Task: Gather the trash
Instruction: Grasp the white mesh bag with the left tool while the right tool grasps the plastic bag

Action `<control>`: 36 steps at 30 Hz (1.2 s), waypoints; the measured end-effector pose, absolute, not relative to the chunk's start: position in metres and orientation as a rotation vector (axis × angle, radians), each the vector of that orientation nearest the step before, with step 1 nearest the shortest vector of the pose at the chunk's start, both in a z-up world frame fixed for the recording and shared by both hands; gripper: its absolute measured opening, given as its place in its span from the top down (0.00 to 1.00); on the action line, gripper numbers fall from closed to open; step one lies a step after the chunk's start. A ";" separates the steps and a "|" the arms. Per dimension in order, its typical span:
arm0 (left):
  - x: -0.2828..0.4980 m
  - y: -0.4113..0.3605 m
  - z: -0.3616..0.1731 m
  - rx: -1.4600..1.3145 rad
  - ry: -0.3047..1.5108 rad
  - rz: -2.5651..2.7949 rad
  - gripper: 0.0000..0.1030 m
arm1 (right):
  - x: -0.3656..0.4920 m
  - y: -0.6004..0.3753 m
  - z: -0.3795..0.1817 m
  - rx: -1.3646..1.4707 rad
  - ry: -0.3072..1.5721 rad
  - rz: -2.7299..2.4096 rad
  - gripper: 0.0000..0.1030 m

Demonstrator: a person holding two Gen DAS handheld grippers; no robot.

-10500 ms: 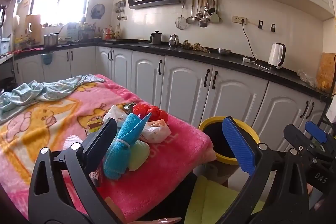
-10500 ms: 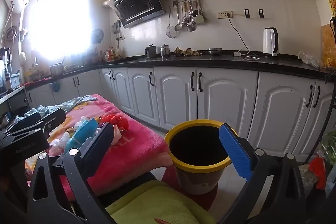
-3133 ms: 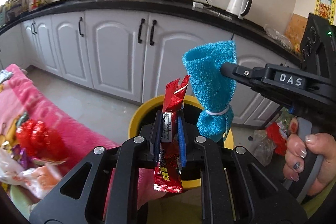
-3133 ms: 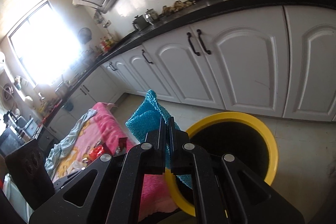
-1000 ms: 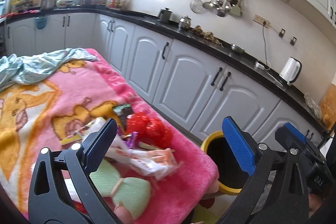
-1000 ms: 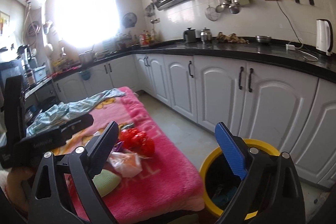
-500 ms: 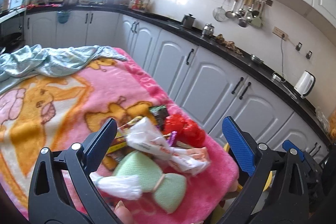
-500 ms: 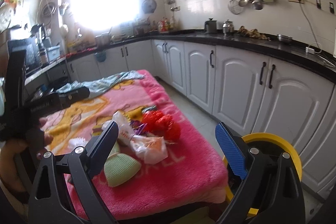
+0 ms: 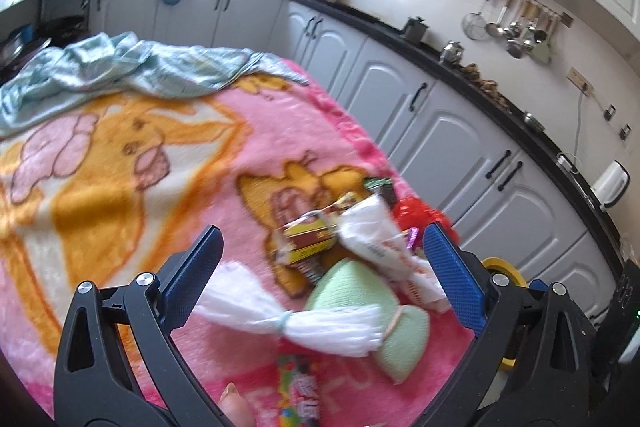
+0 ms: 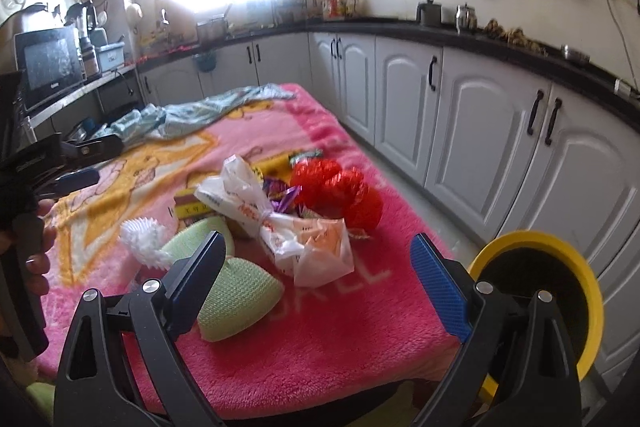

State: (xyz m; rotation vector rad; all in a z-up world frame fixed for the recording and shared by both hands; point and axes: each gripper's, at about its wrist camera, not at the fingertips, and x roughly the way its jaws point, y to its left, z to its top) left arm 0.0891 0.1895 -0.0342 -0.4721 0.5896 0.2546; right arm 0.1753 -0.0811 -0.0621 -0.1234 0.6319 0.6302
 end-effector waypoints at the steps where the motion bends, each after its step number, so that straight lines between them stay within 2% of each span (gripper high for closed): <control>1: 0.088 0.194 -0.039 -0.484 0.600 0.265 0.11 | 0.179 -0.079 -0.067 -0.122 0.650 0.635 0.12; 10: 0.083 0.228 -0.083 -0.656 0.708 0.323 0.11 | 0.216 -0.061 -0.103 -0.108 0.766 0.654 0.12; 19: 0.077 0.241 -0.126 -0.884 0.775 0.282 0.11 | 0.234 -0.051 -0.114 -0.108 0.817 0.693 0.12; 21: 0.078 0.237 -0.126 -0.857 0.771 0.287 0.12 | 0.235 -0.051 -0.117 -0.109 0.831 0.698 0.18; 23: 0.079 0.234 -0.126 -0.837 0.778 0.301 0.24 | 0.236 -0.051 -0.119 -0.116 0.846 0.712 0.36; 25: 0.080 0.232 -0.127 -0.803 0.790 0.324 0.44 | 0.234 -0.051 -0.118 -0.125 0.846 0.729 0.43; 26: 0.081 0.232 -0.128 -0.797 0.792 0.326 0.47 | 0.232 -0.051 -0.117 -0.136 0.841 0.733 0.49; 28: 0.081 0.233 -0.128 -0.785 0.794 0.327 0.63 | 0.227 -0.050 -0.115 -0.162 0.833 0.746 0.54; 29: 0.081 0.233 -0.129 -0.781 0.796 0.324 0.67 | 0.225 -0.050 -0.114 -0.165 0.828 0.748 0.58; 30: 0.080 0.234 -0.129 -0.784 0.793 0.321 0.80 | 0.224 -0.051 -0.113 -0.163 0.830 0.754 0.60; 31: 0.079 0.235 -0.130 -0.790 0.793 0.318 0.86 | 0.222 -0.053 -0.112 -0.160 0.833 0.761 0.64; 36: 0.078 0.236 -0.124 -0.794 0.773 0.276 0.89 | 0.214 -0.060 -0.101 -0.146 0.801 0.770 0.70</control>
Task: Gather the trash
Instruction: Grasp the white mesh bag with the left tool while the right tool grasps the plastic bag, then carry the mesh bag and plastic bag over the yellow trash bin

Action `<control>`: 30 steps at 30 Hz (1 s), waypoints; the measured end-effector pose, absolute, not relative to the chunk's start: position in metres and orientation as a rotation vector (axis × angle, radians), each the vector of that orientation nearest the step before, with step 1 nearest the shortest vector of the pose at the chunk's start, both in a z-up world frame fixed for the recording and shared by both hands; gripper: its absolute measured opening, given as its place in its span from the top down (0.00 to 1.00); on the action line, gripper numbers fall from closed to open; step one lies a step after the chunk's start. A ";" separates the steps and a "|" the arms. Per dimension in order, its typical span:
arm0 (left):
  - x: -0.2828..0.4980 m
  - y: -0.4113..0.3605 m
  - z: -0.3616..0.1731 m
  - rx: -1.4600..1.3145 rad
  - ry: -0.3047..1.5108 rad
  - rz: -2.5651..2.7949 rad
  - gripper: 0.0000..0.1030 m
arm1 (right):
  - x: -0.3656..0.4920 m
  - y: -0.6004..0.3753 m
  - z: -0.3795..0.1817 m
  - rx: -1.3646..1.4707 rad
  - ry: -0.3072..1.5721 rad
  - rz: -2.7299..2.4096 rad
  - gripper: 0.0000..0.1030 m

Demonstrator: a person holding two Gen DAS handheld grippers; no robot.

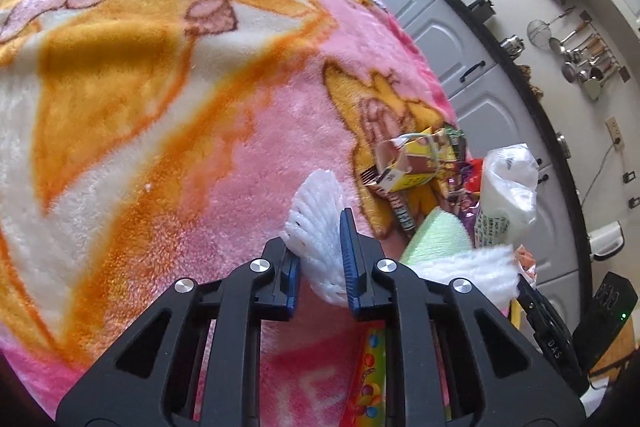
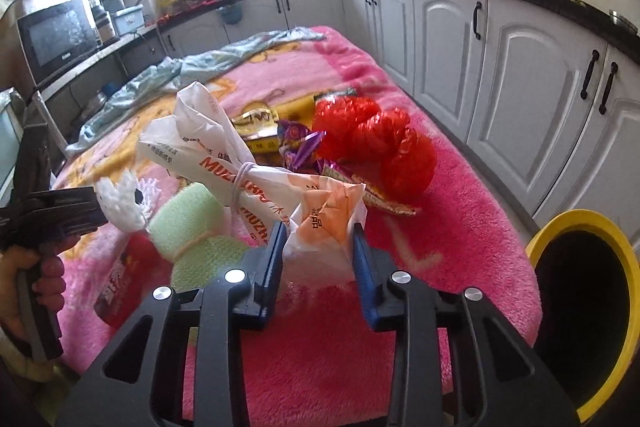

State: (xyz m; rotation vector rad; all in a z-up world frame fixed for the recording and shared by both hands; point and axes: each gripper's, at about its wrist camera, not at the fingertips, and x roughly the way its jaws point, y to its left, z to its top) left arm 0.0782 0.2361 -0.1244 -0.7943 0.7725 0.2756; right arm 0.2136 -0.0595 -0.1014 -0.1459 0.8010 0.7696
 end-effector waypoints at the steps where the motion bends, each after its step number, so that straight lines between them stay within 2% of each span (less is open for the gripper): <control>1: 0.078 0.235 -0.121 -0.784 0.763 0.272 0.89 | 0.213 -0.060 -0.099 -0.143 0.792 0.767 0.71; 16: 0.075 0.189 -0.042 -0.558 0.582 0.203 0.90 | 0.201 -0.090 -0.059 -0.106 0.718 0.728 0.71; 30: 0.085 0.147 -0.023 -0.476 0.554 0.122 0.90 | 0.183 -0.135 -0.021 -0.085 0.626 0.678 0.71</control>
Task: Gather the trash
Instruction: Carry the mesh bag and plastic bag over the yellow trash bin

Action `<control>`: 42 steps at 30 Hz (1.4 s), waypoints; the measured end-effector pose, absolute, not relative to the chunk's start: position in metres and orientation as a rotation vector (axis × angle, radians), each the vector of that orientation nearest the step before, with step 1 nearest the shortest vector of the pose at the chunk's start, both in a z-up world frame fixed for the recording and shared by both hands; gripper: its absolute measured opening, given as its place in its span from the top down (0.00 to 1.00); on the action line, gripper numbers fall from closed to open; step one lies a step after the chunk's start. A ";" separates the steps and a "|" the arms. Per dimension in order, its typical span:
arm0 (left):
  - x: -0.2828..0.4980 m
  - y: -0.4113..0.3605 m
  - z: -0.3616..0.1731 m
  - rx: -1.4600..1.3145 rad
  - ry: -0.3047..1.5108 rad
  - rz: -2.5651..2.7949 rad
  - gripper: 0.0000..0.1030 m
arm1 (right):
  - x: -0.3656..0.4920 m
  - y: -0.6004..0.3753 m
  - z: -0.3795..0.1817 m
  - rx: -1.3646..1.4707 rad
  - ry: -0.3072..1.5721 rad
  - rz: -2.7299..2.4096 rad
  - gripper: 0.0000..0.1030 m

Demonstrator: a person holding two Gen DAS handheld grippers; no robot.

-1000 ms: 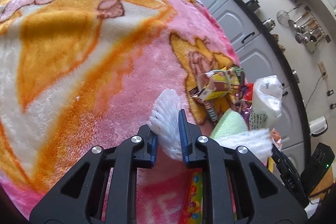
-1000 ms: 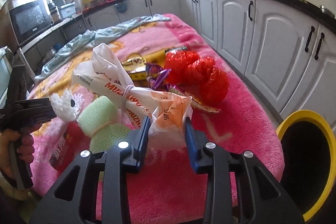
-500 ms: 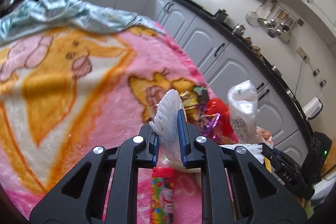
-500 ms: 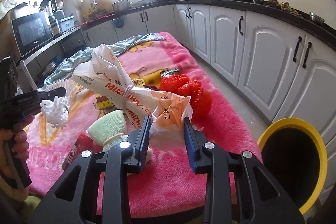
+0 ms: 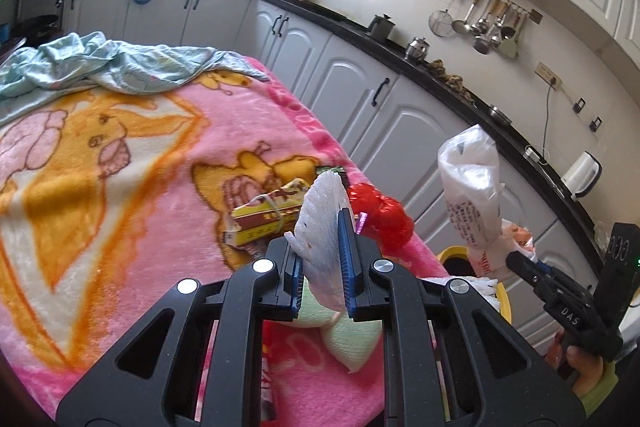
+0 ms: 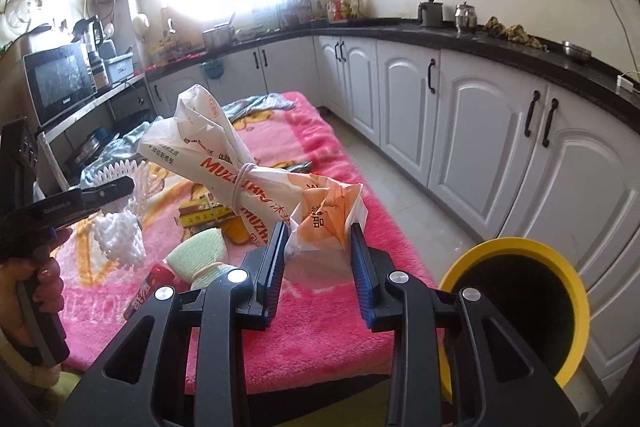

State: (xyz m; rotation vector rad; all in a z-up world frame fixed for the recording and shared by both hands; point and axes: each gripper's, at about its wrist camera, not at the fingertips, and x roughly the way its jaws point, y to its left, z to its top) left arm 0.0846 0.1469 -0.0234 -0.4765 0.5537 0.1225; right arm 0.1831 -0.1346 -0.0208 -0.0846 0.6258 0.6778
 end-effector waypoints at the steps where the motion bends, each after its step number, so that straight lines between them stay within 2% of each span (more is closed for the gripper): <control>1: 0.085 0.145 -0.023 -0.475 0.553 0.118 0.90 | 0.183 -0.137 -0.019 -0.082 0.623 0.675 0.71; 19: 0.112 0.081 0.008 -0.384 0.518 -0.006 0.90 | 0.167 -0.197 0.015 -0.043 0.517 0.575 0.71; 42: 0.162 -0.019 0.033 -0.256 0.493 -0.172 0.90 | 0.166 -0.277 0.022 0.040 0.450 0.394 0.71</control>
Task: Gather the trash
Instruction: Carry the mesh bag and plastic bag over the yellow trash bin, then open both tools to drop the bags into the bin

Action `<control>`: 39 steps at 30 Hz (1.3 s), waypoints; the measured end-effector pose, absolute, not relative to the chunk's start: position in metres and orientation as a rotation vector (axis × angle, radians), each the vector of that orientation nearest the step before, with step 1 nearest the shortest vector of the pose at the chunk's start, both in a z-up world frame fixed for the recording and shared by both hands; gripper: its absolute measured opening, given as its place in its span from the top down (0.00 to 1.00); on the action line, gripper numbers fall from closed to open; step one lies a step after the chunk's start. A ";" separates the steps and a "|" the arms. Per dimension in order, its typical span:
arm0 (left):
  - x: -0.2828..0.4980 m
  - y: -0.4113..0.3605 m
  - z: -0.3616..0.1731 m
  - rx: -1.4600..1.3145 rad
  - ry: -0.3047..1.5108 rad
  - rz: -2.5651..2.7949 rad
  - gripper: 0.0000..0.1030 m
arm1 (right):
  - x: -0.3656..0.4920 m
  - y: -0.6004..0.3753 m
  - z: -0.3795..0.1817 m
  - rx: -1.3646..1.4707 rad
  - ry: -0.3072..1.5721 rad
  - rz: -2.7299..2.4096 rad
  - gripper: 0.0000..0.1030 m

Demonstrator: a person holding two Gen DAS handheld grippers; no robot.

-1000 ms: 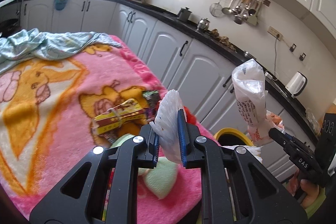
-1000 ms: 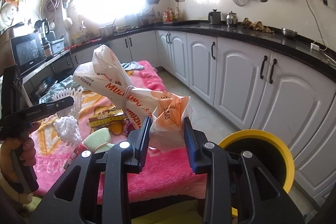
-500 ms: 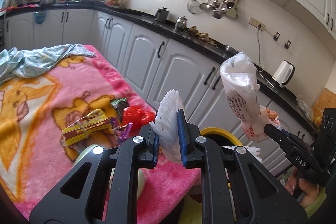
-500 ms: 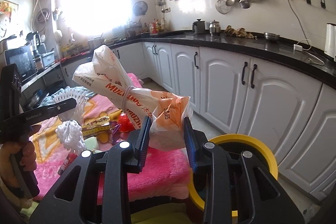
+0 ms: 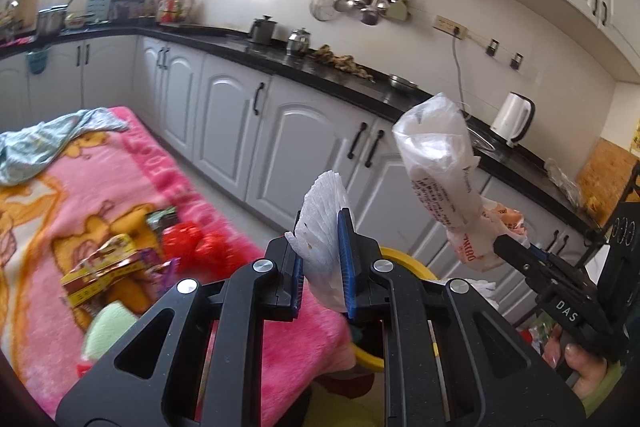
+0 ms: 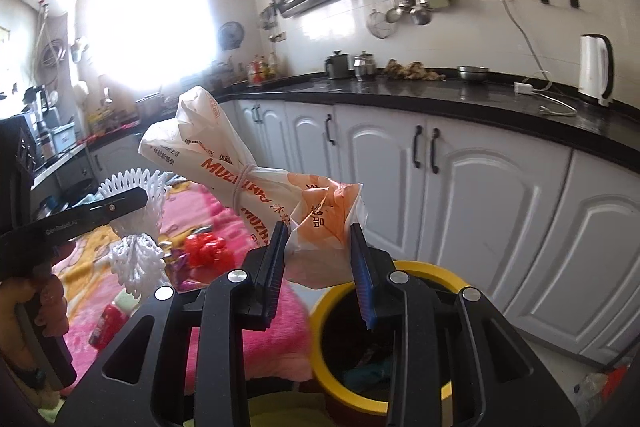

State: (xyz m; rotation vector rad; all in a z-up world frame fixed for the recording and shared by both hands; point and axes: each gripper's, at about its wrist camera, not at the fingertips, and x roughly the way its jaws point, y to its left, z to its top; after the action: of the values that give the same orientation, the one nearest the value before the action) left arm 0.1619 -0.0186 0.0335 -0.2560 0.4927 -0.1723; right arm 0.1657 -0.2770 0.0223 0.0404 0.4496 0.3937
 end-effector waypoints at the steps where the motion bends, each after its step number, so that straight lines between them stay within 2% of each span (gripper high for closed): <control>1: 0.165 -0.025 0.033 -0.250 0.494 -0.182 0.90 | 0.166 -0.281 0.021 0.046 0.451 0.383 0.71; 16: 0.205 -0.096 0.015 -0.151 0.531 -0.247 0.90 | 0.179 -0.337 -0.003 0.114 0.475 0.231 0.71; 31: 0.252 -0.128 -0.045 -0.094 0.649 -0.223 0.89 | 0.217 -0.353 -0.057 0.139 0.598 0.141 0.67; 36: 0.265 -0.138 -0.065 -0.084 0.691 -0.230 0.89 | 0.231 -0.356 -0.076 0.170 0.652 0.124 0.59; 39: 0.268 -0.140 -0.072 -0.086 0.711 -0.242 0.83 | 0.234 -0.358 -0.079 0.182 0.660 0.107 0.48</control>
State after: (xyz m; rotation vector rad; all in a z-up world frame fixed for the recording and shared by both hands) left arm 0.2675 -0.1402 -0.0725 -0.0862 0.7106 -0.2418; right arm 0.2338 -0.3579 -0.0793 0.1824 0.6599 0.1074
